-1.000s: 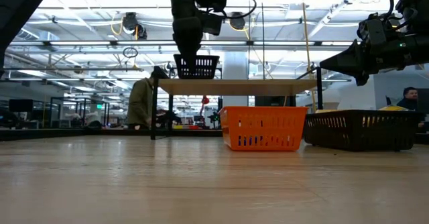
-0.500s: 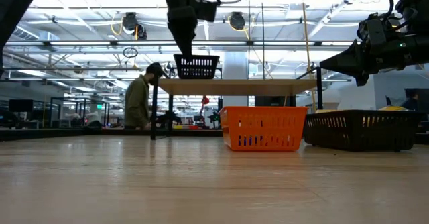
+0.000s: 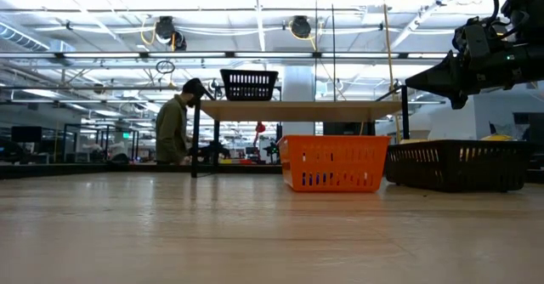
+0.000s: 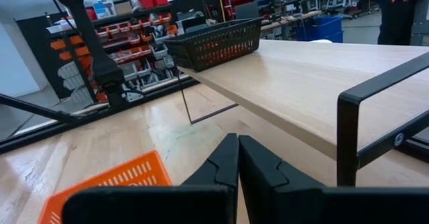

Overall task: Pick & Place Office Desk Supplies
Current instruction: Put the orange bin on the shelf

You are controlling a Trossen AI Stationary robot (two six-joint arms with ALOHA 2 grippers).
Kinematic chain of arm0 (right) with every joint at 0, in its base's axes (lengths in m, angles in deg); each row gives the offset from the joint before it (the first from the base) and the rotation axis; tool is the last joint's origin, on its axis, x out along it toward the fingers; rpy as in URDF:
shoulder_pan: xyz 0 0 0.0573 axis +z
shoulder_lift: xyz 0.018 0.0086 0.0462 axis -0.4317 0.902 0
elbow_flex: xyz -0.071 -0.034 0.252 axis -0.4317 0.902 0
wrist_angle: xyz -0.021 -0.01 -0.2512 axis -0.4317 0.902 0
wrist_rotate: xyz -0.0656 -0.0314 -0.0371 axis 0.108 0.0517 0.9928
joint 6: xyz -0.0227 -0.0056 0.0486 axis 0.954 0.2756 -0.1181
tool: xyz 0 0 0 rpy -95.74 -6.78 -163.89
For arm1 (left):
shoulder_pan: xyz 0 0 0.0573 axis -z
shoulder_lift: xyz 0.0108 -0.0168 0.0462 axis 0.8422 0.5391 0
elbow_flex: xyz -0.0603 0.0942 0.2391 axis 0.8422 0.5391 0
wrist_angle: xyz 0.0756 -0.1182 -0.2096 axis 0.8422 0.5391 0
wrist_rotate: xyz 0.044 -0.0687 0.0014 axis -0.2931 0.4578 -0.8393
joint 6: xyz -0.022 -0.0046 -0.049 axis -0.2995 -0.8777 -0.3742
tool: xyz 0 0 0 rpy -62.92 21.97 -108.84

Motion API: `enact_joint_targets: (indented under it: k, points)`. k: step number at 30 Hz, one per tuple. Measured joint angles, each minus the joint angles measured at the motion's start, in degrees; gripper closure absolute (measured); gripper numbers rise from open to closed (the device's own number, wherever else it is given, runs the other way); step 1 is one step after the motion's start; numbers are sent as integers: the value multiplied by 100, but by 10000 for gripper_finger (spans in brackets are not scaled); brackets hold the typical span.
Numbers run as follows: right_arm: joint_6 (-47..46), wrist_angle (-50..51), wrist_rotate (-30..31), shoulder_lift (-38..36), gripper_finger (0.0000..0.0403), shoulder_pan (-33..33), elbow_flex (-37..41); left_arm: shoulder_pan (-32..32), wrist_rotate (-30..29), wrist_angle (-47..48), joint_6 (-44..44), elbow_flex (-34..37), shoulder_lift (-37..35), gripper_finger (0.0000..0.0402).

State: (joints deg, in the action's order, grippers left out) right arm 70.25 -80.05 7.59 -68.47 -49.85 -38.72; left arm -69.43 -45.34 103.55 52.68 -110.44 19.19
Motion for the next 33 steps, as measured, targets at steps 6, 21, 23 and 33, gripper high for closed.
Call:
enact_joint_targets:
  k: [6,21,23,33]
  points:
    - [-12,-34,-154,0,403,2,0,173,797,-1968,-234,2043,-1723,379]
    - [2,-50,-157,0,403,0,-1,894,8,-6753,-1933,7395,-4919,400]
    - [4,-48,-157,2,403,0,0,1083,-300,-7258,-1952,7893,-5049,400]
    - [5,-48,-155,0,403,0,-1,1685,-1474,-8109,-1807,9262,-5129,401]
